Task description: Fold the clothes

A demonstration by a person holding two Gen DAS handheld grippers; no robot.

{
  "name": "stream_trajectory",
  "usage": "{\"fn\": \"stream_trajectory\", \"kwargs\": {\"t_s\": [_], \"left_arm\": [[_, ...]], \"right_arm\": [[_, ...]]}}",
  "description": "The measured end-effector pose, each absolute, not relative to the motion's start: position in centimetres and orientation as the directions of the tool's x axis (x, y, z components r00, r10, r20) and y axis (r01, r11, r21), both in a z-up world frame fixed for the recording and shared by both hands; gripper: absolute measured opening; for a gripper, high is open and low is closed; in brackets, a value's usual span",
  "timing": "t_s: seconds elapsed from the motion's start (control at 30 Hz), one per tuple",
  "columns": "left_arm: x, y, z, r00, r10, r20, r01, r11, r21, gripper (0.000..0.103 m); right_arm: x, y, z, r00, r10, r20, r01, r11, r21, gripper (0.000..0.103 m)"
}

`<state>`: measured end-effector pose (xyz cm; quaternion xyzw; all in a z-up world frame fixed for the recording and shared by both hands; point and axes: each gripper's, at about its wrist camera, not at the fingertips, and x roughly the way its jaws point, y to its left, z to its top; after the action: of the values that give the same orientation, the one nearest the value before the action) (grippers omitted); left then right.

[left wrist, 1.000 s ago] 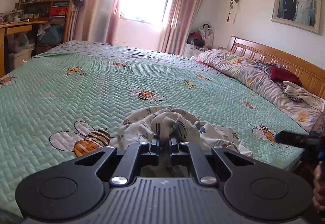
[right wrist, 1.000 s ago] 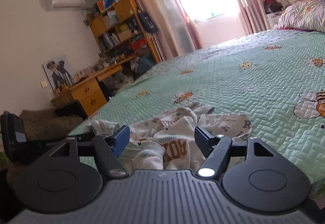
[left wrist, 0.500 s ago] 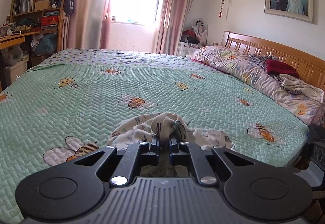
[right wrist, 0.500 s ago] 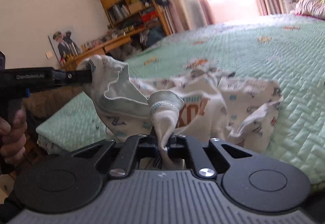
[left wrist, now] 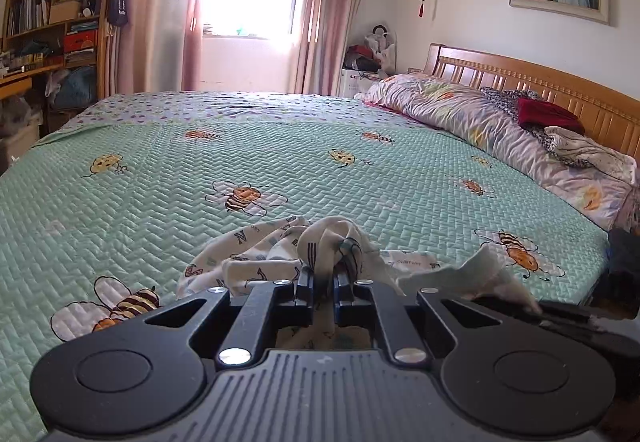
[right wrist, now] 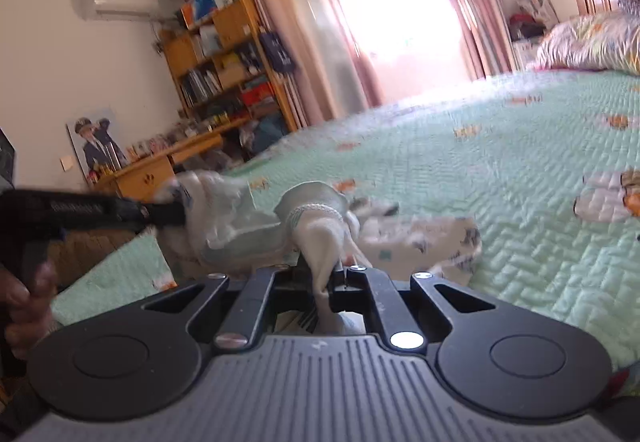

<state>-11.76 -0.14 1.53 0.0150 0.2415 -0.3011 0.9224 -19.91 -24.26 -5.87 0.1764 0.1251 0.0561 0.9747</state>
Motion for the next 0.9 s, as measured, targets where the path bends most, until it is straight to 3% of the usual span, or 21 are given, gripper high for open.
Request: {"fn": "stream_trajectory", "kwargs": {"t_s": [0.13, 0.3, 0.9], "left_arm": [[-12.0, 0.9, 2.2, 0.718, -0.545, -0.433, 0.554, 0.824, -0.118, 0.009], [-12.0, 2.1, 2.6, 0.739, -0.527, -0.420, 0.524, 0.841, -0.134, 0.009], [-14.0, 3.5, 6.7, 0.774, -0.565, -0.285, 0.554, 0.823, -0.127, 0.009]], "right_arm": [[-20.1, -24.2, -5.2, 0.968, 0.147, -0.203, -0.063, 0.926, 0.371, 0.008], [-19.1, -23.1, -5.5, 0.955, 0.147, -0.259, -0.052, 0.939, 0.341, 0.008], [-20.1, -24.1, 3.2, 0.998, 0.059, -0.034, -0.050, 0.974, 0.221, 0.008]]}}
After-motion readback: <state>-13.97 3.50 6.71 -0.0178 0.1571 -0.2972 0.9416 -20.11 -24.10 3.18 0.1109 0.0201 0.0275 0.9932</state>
